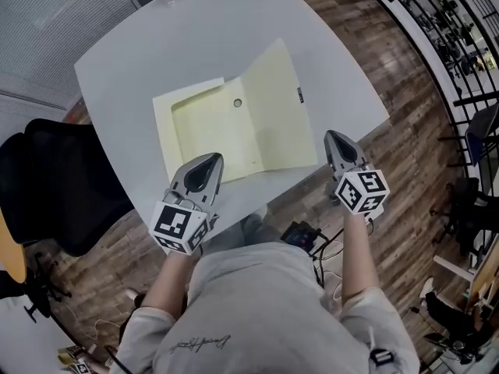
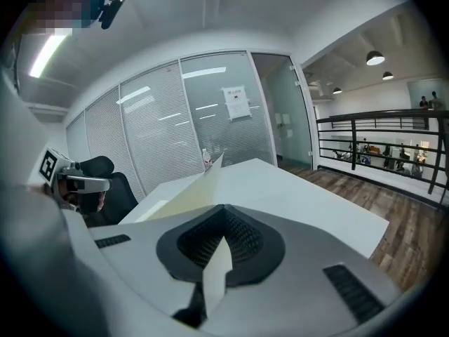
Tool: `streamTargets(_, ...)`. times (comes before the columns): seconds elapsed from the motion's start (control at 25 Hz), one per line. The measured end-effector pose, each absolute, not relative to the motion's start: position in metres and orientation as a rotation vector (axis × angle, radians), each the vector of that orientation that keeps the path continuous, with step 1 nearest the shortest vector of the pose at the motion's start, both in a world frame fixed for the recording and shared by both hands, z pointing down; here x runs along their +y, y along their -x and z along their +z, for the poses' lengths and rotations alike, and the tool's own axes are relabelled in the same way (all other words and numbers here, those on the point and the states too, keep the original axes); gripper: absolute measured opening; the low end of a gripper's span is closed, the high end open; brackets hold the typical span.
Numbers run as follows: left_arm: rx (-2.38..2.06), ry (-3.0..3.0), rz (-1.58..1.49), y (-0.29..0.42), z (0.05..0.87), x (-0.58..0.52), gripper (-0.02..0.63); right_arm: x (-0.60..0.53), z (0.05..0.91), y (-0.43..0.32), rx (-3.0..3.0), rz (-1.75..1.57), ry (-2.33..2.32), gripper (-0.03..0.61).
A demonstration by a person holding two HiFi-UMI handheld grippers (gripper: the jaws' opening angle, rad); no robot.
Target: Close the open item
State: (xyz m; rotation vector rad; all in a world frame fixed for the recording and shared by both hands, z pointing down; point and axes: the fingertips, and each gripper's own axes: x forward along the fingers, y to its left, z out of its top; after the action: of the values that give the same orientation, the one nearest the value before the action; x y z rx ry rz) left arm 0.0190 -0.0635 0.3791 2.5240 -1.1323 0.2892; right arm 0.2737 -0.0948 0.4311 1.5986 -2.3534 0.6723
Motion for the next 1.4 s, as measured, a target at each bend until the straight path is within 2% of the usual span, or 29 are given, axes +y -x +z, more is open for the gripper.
streamTargets(0.72, -1.208, -2.413, 0.31, 0.006, 0.415, -0.079, 0.009, -0.128, 0.479, -0.252, -2.414, 0.718, -1.458, 0.014)
streamTargets(1.4, -1.261, -2.352, 0.295, 0.024, 0.432, -0.083, 0.009, -0.134, 0.453, -0.177, -2.706, 0.654, -1.088, 0.012)
